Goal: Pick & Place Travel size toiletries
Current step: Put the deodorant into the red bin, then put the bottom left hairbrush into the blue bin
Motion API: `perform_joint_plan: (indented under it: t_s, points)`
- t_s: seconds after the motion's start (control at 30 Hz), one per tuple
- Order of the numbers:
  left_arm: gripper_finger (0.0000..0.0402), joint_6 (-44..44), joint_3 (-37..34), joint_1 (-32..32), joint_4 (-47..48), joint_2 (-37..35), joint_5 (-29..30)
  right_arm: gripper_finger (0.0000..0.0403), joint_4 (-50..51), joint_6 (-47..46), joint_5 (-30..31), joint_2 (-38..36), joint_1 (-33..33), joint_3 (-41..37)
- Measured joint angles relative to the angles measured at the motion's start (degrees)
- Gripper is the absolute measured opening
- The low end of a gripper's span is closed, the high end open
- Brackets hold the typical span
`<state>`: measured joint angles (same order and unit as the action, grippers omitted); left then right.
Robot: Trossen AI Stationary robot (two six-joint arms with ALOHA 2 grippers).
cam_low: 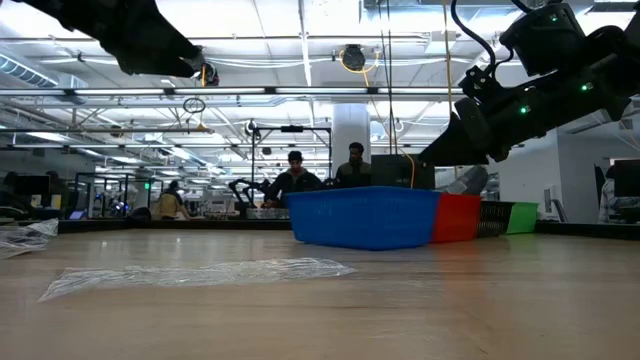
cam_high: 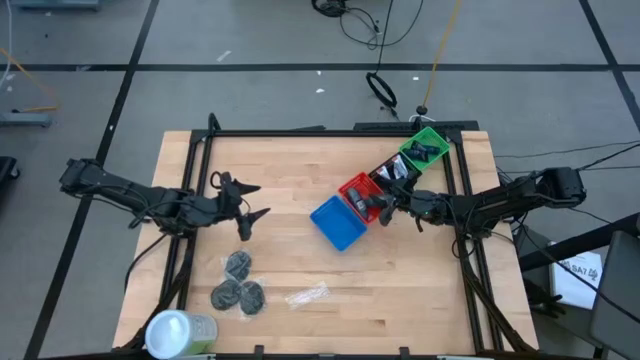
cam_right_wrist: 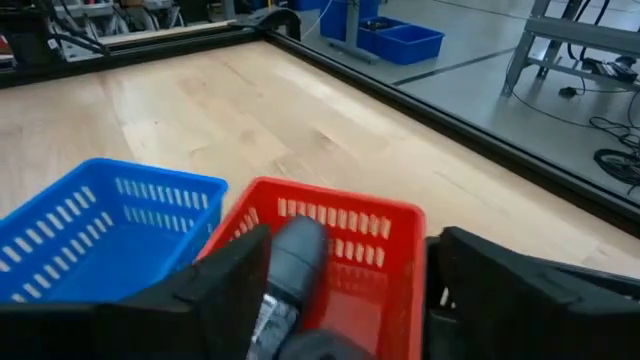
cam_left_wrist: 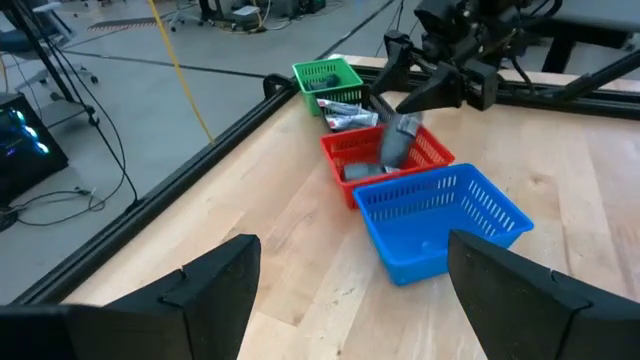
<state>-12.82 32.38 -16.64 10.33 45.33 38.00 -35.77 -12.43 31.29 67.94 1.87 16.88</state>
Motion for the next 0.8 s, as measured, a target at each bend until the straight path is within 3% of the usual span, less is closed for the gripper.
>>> perform_joint_plan:
  t_s: [0.13, 0.3, 0.47, 0.6, 0.7, 0.8]
  points:
    - [0.0310, 0.0, 0.0, 0.0, -0.4, 0.9, 0.0, 0.0304, -1.9, 0.0, 0.0, 0.0, 0.0, 0.0]
    - [0.0310, 0.0, 0.0, 0.0, -0.6, 1.3, -0.2, 0.0312, -6.3, 1.4, -1.9, 0.0, -0.1, 0.0]
    - [0.0310, 0.0, 0.0, 0.0, -0.5, 1.3, -1.5, 0.0304, -12.9, 2.8, -12.0, 0.0, -0.1, 0.1]
    - [0.0310, -0.1, 0.1, -0.2, 0.3, 1.3, -9.4, 0.0302, -15.5, 2.6, -19.0, 0.0, -0.2, 0.1]
    - [0.0310, -5.8, 3.2, -1.8, 5.5, 3.0, -11.4, 0.0302, -15.0, 2.3, -19.5, 0.0, -0.5, 0.1]
    - [0.0310, -13.6, 9.2, -4.1, 19.5, 8.4, -9.7, 0.0301, -15.3, 3.4, -19.5, 0.0, -1.0, 0.1]
